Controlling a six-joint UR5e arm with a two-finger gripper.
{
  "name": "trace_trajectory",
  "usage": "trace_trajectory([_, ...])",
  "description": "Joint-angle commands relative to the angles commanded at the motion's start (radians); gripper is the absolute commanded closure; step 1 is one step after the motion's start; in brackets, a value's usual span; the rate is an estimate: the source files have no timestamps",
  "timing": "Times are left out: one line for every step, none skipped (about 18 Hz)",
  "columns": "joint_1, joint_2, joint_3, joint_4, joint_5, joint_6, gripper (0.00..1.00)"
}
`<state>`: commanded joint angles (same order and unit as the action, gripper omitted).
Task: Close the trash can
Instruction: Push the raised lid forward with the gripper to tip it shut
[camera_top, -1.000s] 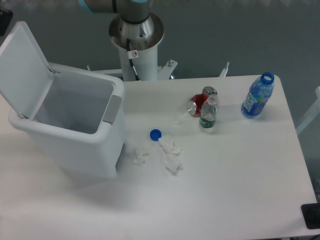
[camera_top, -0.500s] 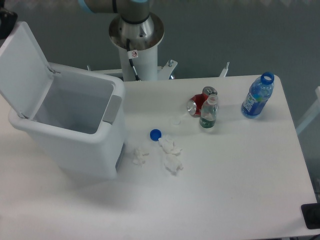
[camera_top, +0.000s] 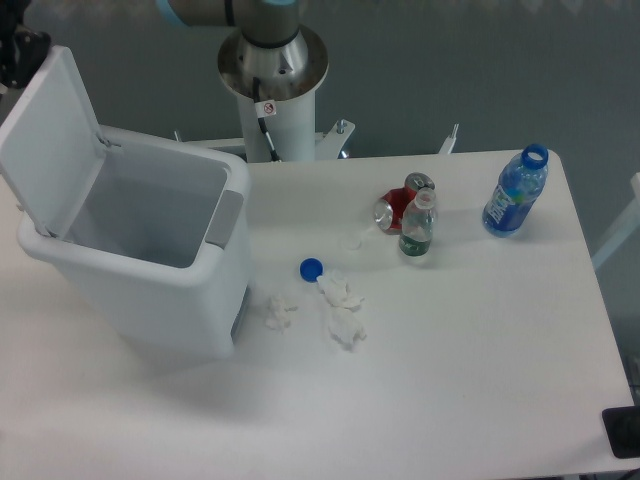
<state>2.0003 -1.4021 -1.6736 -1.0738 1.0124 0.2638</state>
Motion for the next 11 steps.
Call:
trace_trajectory([0.009, 0.0, 0.0, 0.0, 0.005, 0.0, 0.0])
trace_trajectory([0.021, 0.002, 0.0, 0.002, 0.006, 0.0, 0.0])
trace_trajectory([0.035, 0.006, 0.0, 0.002, 0.006, 0.002, 0.0])
trace_trajectory([0.043, 0.009, 0.002, 0.002, 0.006, 0.0, 0.0])
trace_trajectory([0.051, 0.012, 0.003, 0.002, 0.008, 0.002, 0.0])
trace_trajectory([0.061, 0.014, 0.006, 0.002, 0.008, 0.002, 0.0])
trace_trajectory([0.074, 0.015, 0.006, 0.002, 0.008, 0.002, 0.0])
trace_trajectory([0.086, 0.017, 0.008, 0.002, 0.008, 0.002, 0.0])
trace_trajectory([0.091, 0.017, 0.008, 0.002, 0.009, 0.002, 0.0])
trace_trajectory([0.091, 0.017, 0.002, 0.002, 0.012, 0.002, 0.0])
trace_trajectory([0.092, 0.014, 0.002, 0.002, 0.017, 0.002, 0.0])
